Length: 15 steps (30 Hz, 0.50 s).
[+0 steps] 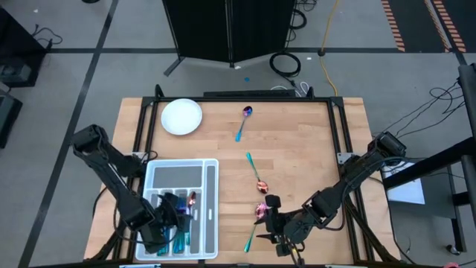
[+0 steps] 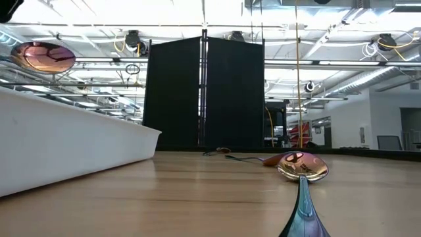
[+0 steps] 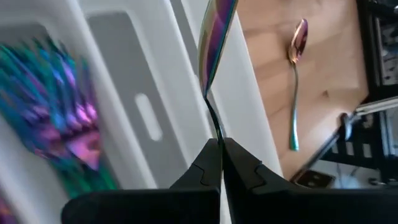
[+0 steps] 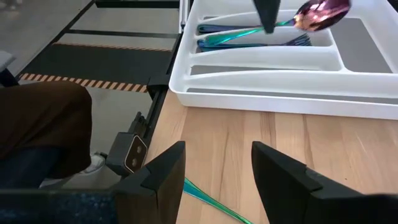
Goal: Sort silverware
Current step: Put the iridescent blue spoon in the right slot of the silverware tray
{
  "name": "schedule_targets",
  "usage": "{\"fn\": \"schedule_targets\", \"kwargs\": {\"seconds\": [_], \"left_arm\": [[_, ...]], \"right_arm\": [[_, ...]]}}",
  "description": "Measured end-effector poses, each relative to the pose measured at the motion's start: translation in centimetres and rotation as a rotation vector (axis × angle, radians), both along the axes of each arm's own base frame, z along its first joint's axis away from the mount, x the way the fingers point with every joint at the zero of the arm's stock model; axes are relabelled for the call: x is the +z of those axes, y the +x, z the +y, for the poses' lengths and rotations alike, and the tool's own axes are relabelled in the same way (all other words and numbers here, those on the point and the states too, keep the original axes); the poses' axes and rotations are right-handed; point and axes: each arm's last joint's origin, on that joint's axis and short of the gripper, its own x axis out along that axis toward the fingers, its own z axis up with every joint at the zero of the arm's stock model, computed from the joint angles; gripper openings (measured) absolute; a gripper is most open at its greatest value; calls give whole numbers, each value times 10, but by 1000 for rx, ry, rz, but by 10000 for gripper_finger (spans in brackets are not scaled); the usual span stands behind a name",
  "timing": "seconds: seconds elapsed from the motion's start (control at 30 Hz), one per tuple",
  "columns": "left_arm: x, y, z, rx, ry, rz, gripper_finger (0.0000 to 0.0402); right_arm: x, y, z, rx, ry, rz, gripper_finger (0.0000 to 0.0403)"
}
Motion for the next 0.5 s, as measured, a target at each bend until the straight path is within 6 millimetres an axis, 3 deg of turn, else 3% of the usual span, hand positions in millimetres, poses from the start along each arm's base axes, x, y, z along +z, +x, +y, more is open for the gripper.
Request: {"fn": "schedule_targets", "kwargs": {"seconds": [0.23, 0.5], "left_arm": [[-22, 19, -13, 29, -84, -2, 0], [-35, 20, -6, 42, -106, 90, 0]], "right_arm": [[0, 0, 0, 0, 1, -1, 171], [0, 0, 0, 1, -1, -1, 171]]}}
